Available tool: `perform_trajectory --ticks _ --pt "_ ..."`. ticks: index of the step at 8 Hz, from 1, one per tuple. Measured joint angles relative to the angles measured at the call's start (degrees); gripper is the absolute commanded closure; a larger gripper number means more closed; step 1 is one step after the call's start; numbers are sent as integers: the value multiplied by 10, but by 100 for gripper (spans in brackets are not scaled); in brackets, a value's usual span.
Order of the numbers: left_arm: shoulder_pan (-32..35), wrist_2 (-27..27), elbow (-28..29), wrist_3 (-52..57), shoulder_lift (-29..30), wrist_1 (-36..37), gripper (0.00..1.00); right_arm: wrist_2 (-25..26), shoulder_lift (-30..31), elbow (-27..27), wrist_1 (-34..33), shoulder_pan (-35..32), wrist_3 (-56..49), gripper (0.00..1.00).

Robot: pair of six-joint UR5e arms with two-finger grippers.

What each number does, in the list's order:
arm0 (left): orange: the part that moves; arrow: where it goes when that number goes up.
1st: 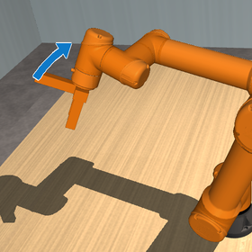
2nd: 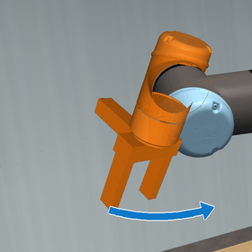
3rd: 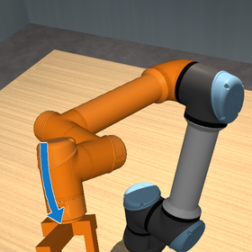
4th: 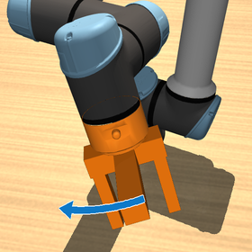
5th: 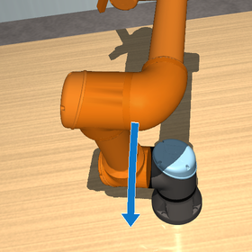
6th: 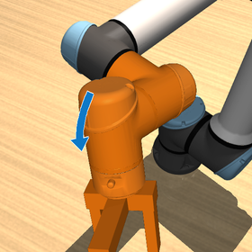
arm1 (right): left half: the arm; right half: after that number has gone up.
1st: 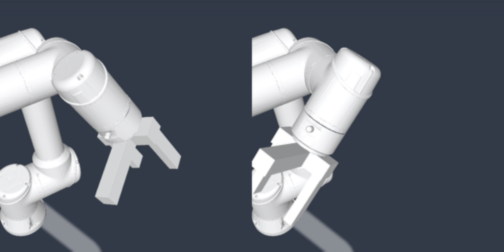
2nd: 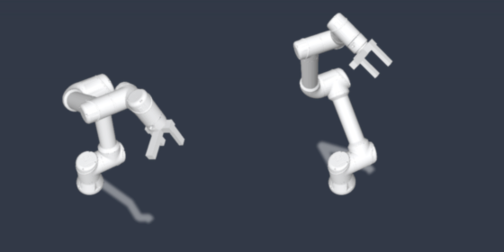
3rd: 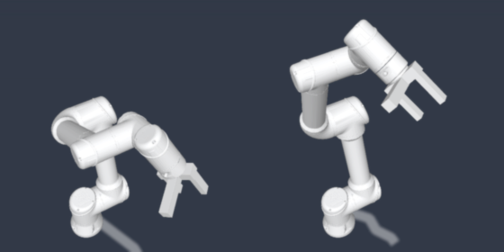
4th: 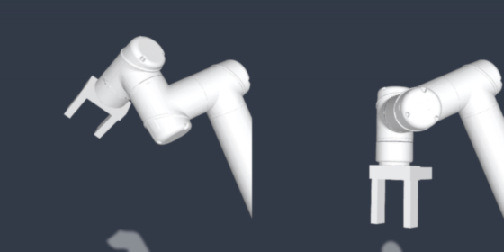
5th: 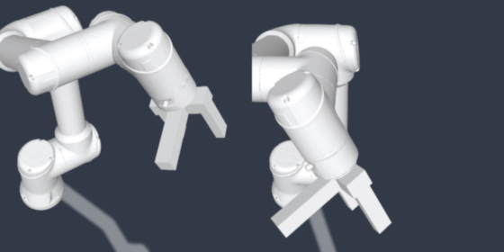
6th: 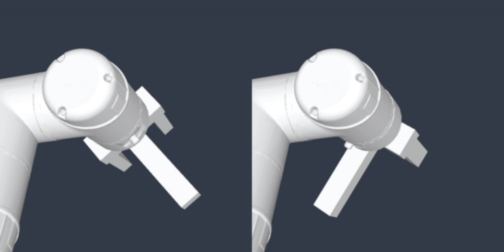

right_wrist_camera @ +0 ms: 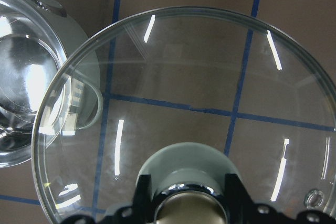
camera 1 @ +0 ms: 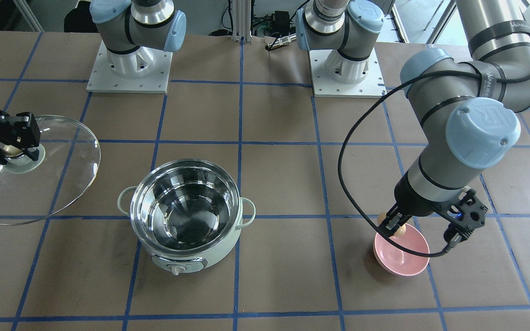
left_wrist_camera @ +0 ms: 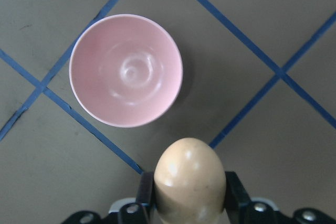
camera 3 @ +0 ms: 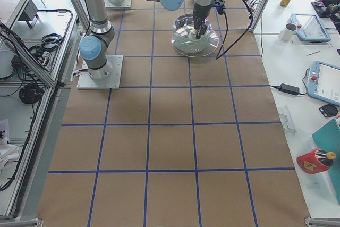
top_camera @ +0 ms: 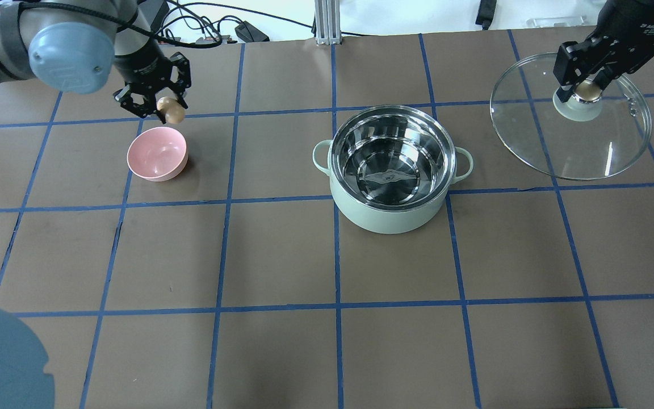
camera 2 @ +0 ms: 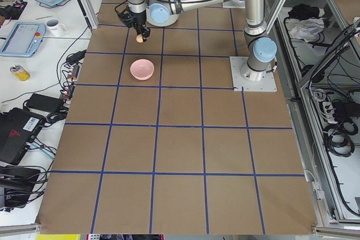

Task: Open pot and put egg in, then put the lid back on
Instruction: 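Carry the egg with the left gripper over the open pot and lower it inside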

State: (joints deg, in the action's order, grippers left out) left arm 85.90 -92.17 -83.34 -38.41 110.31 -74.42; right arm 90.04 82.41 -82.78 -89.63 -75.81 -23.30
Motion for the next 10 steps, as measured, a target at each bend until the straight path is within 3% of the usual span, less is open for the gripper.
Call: perform_trajectory --ticks 3,5,7,10 --pt "126 3 43 54 -3 -21 100 -3 -6 -1 -2 1 -3 100" --pt "214 4 53 71 8 5 100 -3 -6 -1 -1 1 -3 100" --pt "272 18 55 96 44 58 100 -3 -7 -3 -1 1 -3 100" --pt "324 38 54 115 89 83 100 -3 -8 -5 -3 1 -5 100"
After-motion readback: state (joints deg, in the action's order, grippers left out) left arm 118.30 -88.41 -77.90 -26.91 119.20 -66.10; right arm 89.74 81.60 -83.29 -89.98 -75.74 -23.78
